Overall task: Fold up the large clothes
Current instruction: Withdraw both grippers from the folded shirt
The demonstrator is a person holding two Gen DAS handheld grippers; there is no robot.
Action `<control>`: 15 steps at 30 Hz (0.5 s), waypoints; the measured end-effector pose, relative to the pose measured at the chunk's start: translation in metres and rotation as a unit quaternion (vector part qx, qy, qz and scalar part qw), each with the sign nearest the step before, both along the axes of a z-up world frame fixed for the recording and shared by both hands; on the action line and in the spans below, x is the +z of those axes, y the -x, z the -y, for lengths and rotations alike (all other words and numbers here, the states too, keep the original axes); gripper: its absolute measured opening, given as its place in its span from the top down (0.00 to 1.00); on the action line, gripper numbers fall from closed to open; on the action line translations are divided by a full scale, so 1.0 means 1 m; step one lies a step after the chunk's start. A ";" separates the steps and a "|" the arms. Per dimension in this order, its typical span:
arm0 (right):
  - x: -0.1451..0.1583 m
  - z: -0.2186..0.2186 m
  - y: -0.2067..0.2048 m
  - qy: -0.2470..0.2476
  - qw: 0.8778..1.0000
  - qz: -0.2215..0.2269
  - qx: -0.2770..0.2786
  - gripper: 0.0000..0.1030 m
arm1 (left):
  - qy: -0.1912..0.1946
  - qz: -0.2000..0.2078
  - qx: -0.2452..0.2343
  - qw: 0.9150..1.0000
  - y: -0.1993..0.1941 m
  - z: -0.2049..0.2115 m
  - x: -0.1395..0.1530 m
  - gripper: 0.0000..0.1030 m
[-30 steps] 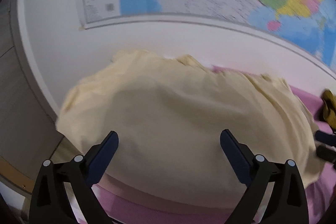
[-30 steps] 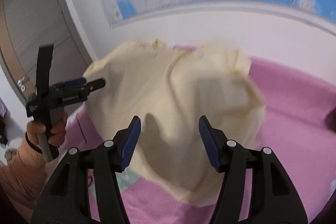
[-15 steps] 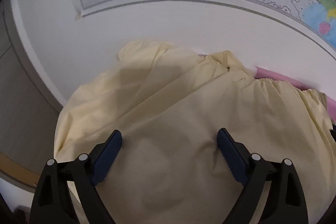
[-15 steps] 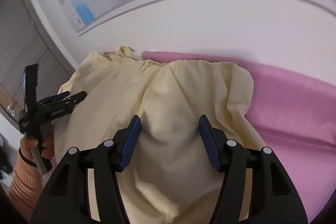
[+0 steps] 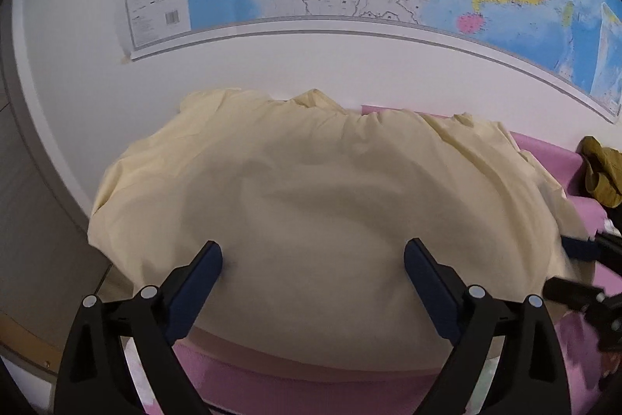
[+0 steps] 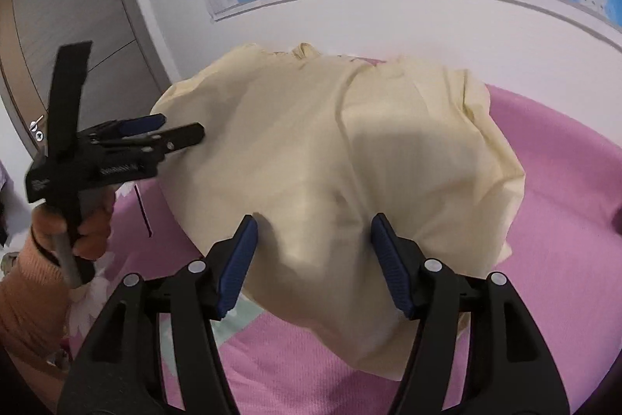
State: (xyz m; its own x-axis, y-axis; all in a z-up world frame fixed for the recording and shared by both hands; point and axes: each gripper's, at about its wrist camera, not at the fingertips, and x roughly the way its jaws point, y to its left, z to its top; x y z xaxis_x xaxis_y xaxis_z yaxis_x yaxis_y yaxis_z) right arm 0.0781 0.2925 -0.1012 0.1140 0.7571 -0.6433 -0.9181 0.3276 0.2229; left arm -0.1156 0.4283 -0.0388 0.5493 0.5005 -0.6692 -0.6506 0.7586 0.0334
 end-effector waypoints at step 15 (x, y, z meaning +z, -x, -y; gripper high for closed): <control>0.021 0.052 0.046 -0.041 0.998 0.051 -0.015 0.11 | -0.021 0.036 0.023 0.999 0.038 0.073 0.017 0.07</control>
State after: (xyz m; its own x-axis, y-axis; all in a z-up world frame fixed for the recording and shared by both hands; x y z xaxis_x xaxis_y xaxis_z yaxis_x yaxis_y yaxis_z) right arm 0.0320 0.2401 -0.0799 0.2001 0.8022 -0.5625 -0.9274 0.3403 0.1554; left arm -0.1538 0.3551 -0.0221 0.5707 0.5533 -0.6068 -0.6866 0.7268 0.0170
